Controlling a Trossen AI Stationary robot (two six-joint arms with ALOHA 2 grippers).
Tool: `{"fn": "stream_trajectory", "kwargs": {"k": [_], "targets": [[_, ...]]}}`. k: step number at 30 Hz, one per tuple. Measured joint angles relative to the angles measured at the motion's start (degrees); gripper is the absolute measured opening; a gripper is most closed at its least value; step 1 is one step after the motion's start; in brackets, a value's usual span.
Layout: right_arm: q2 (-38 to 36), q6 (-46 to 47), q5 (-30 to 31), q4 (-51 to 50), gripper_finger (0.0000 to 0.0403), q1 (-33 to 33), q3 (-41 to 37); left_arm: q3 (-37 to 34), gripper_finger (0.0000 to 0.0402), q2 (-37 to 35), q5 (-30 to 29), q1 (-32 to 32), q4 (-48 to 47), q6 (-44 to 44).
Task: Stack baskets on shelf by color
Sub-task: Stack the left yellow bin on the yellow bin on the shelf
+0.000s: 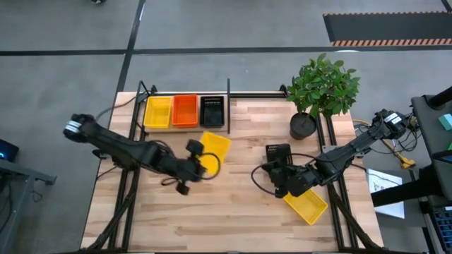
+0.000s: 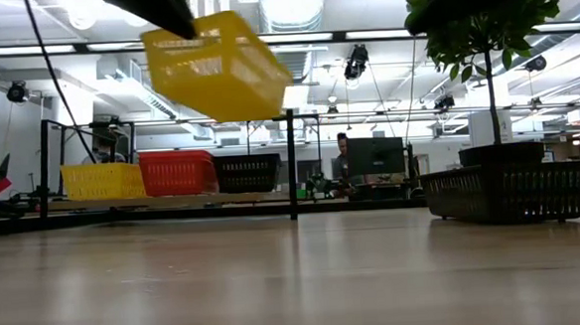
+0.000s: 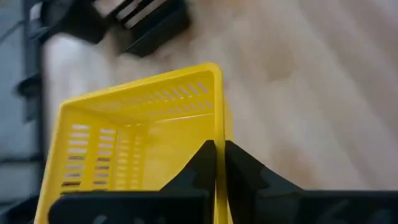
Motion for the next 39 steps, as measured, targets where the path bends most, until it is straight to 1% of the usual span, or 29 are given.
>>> {"fn": "stream_trajectory", "kwargs": {"k": [4,7,12,20,23,28,30,34,39], "targets": [[0.00,-2.21,-1.12,2.11,0.0009,0.00,0.00,-0.13,0.0001,-6.86,-4.74,1.62,-9.03,4.17],[0.00,-2.40,-1.13,2.60,0.0009,-0.02,0.00,-0.14,0.0001,-11.59,-6.66,3.66,-14.40,5.86],[0.00,-2.87,-1.12,2.72,0.0009,-0.15,-0.02,-0.24,0.0000,-18.40,-7.54,10.19,-19.92,7.61],[0.00,-5.16,-1.11,3.81,0.0009,-0.79,-0.02,-0.43,0.0000,-25.44,-7.46,21.81,-29.03,7.67],[0.00,-5.58,-1.15,3.91,0.0009,-0.76,-0.02,-1.72,0.0000,-27.65,-7.43,25.38,-30.55,7.30],[0.00,-6.11,-1.37,3.93,0.0009,-0.79,-0.02,-7.68,0.0000,-31.95,-7.37,29.64,-30.80,9.25],[0.00,-6.16,-2.48,3.93,0.0009,-0.79,-0.02,-9.82,0.0000,-33.52,-7.20,30.63,-30.82,10.50],[0.00,-6.28,-2.74,3.95,0.0009,-0.78,-0.04,-13.43,0.0000,-35.84,-6.97,32.04,-29.47,11.14],[0.00,-7.17,-2.74,3.95,0.0009,-0.79,-0.04,-17.45,0.0000,-37.23,-4.71,33.36,-27.29,15.91]]}}
